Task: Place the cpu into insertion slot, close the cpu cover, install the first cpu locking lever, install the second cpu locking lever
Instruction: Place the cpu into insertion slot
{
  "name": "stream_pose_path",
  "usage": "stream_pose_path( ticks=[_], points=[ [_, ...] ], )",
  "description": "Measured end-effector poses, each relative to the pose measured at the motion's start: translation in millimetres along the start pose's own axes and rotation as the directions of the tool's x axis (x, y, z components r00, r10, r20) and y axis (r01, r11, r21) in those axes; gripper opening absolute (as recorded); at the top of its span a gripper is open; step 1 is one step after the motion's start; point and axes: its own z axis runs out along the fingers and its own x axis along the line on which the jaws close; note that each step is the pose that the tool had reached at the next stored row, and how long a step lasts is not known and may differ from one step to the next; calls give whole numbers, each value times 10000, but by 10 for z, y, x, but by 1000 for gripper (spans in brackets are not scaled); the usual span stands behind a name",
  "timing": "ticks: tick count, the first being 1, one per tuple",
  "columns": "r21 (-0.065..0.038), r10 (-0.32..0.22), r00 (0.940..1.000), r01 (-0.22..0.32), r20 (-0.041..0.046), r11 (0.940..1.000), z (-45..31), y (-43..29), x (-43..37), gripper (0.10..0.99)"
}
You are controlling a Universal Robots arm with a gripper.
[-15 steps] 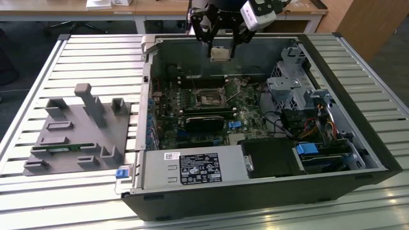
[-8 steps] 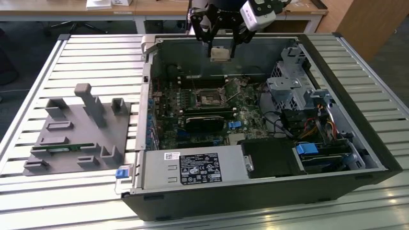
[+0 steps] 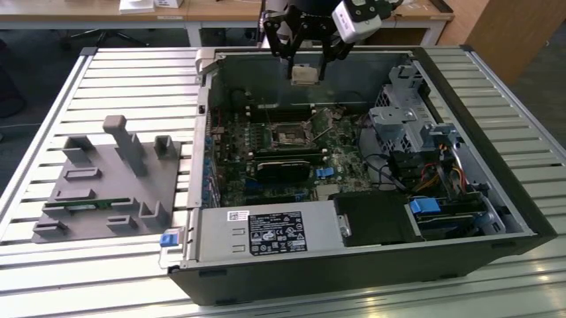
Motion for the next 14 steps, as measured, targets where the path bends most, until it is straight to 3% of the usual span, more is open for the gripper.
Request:
stream_pose_path(
  ticks=[14],
  points=[
    [-3,120,9999,-120,11,9999,0,0,1,541]
  ],
)
